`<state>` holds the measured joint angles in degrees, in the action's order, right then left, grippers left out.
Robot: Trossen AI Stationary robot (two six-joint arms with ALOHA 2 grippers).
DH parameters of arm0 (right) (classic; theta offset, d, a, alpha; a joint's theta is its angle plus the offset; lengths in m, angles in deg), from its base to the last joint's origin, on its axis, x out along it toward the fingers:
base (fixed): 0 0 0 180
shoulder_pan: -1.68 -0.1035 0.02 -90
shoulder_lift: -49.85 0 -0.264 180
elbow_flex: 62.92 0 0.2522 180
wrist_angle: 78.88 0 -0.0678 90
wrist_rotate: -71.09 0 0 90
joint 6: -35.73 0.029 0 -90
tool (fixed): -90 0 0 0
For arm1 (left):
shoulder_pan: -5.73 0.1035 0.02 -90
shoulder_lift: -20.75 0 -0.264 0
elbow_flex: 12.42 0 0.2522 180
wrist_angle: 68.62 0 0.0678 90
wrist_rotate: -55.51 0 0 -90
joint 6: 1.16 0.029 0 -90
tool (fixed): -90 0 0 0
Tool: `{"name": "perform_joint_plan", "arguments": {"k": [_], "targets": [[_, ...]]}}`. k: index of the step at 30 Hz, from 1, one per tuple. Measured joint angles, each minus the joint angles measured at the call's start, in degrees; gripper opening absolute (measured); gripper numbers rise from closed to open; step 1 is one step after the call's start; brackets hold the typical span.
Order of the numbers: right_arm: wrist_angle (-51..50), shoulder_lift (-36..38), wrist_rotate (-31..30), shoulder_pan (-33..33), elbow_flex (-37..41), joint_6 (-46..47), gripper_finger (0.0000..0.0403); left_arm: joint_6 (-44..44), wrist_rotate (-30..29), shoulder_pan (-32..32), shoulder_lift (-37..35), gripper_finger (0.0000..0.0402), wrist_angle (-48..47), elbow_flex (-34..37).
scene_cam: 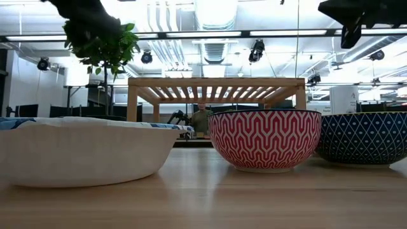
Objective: Place and stack bowls onto a shelf
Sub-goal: Put the blue bowl on the shelf
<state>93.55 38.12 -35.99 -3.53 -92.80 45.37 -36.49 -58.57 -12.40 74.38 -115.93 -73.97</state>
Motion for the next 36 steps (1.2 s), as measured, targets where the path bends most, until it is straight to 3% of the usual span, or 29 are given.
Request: {"name": "perform_joint_plan", "arguments": {"k": [6,16,28,36], "targets": [[-0.1,-2.4,0.0,0.0,0.4,0.7,0.0011,-0.7,3.8,-2.0,10.8,0.0000,-9.9,-8.6],[0.1,-3.0,0.0,0.0,0.5,0.8,0.0011,7.6,3.9,-3.6,24.2,0.0000,-5.9,-14.6],[-4.6,-3.0,1.0,0.0,0.5,3.6,0.0011,14.0,3.7,-7.4,41.0,0.0000,-5.7,-33.2],[-5.7,-2.9,1.4,0.0,0.5,3.9,0.0011,15.8,3.6,-8.3,50.8,0.0000,-6.0,-40.4]]}}
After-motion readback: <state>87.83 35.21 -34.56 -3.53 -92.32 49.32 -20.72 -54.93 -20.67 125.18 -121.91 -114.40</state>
